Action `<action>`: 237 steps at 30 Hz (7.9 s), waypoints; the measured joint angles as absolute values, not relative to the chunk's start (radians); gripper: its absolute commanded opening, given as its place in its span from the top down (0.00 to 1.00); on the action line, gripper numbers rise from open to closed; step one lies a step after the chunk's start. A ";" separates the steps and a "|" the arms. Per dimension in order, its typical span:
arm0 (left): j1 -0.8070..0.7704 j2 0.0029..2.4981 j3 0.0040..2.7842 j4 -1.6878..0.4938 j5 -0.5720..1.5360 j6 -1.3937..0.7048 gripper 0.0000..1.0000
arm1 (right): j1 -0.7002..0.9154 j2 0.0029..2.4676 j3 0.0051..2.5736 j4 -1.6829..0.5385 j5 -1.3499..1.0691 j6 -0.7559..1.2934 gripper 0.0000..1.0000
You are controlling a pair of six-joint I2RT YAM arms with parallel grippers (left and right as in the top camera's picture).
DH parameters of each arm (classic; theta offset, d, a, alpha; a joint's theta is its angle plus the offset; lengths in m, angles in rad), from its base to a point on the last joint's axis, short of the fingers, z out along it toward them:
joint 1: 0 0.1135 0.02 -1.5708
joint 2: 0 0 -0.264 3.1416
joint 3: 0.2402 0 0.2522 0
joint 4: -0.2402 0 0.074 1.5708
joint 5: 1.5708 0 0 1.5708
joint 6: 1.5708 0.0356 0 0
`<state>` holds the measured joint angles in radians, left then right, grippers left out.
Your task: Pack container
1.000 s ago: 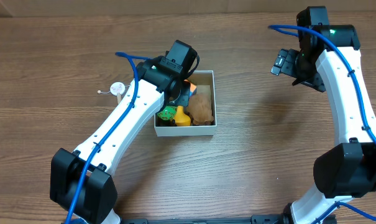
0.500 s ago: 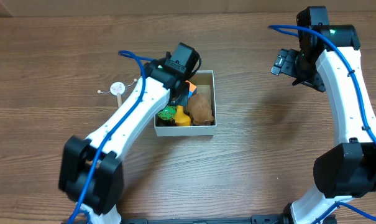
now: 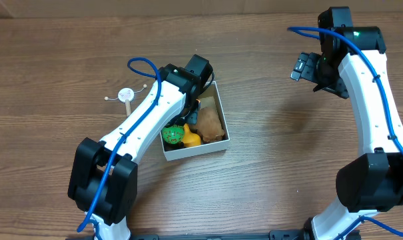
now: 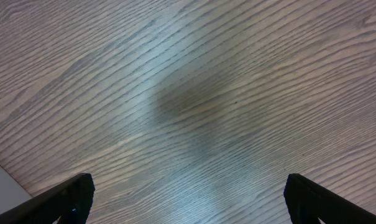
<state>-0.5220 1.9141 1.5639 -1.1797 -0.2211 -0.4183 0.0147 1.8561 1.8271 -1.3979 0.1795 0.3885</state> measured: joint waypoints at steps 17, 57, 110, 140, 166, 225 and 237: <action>-0.440 1.840 1.661 -1.178 -0.221 -0.435 0.85 | 0.015 1.856 1.827 -1.398 0.179 0.388 0.00; -0.007 2.040 1.695 -1.111 0.012 -0.130 0.33 | 0.015 1.856 1.827 -1.398 0.179 0.389 0.00; -0.007 2.081 1.489 -0.896 -0.028 -0.323 0.96 | 0.015 1.856 1.827 -1.399 0.179 0.388 0.00; -0.407 1.784 1.776 -1.145 -0.053 -0.397 0.93 | 0.015 1.856 1.827 -1.398 0.179 0.389 0.00; -0.556 1.968 1.776 -1.178 -0.053 -0.514 0.55 | 0.015 1.856 1.827 -1.398 0.179 0.389 0.00; -0.011 1.883 2.041 -1.312 -0.057 -0.381 0.00 | 0.015 1.856 1.827 -1.398 0.179 0.389 0.00; -0.011 1.883 2.041 -1.309 -0.057 -0.381 0.00 | 0.039 1.684 1.827 -1.397 0.179 0.389 0.00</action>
